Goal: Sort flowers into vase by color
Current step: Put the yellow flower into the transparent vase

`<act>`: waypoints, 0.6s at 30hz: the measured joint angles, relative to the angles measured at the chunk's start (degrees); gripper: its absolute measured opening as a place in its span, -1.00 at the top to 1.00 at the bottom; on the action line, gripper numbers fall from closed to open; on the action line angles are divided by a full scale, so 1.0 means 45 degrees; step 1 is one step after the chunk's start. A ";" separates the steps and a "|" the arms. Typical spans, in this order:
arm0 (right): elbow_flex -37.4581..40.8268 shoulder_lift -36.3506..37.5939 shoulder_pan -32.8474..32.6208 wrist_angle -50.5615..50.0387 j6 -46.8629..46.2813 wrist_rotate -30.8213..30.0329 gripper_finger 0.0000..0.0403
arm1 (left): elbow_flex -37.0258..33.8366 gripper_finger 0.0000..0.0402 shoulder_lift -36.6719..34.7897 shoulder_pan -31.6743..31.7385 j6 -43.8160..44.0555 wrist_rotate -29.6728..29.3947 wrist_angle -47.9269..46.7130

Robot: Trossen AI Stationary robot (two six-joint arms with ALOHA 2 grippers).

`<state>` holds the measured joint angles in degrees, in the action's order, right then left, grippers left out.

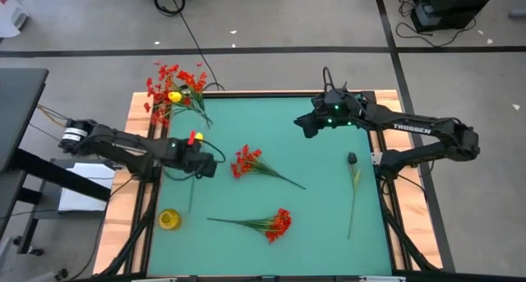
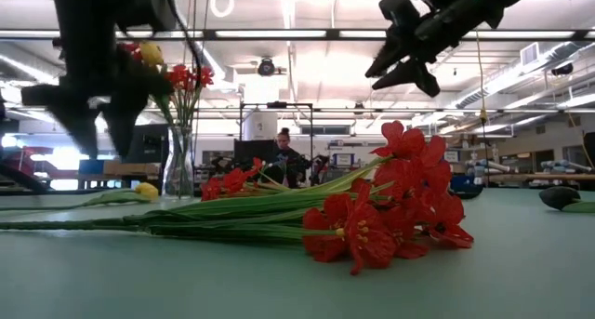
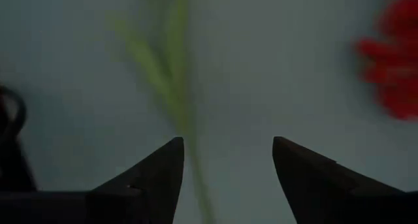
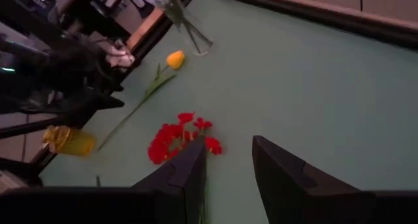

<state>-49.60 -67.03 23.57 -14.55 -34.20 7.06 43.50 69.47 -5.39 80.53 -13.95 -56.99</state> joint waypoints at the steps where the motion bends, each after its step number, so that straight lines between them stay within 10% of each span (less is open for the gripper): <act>1: 0.0000 -0.0036 0.0129 0.0014 0.0075 0.0013 0.33 | -0.0264 -0.18 0.0000 0.0411 -0.0035 0.0247 0.0015; 18: 0.0000 -0.1131 0.1463 0.0536 0.1615 0.1306 0.33 | -0.2499 0.00 0.0000 0.4661 -0.2387 0.1244 0.2680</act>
<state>-49.60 -72.12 30.16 -12.14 -26.93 12.93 32.25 69.47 15.59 69.79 -8.36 -44.93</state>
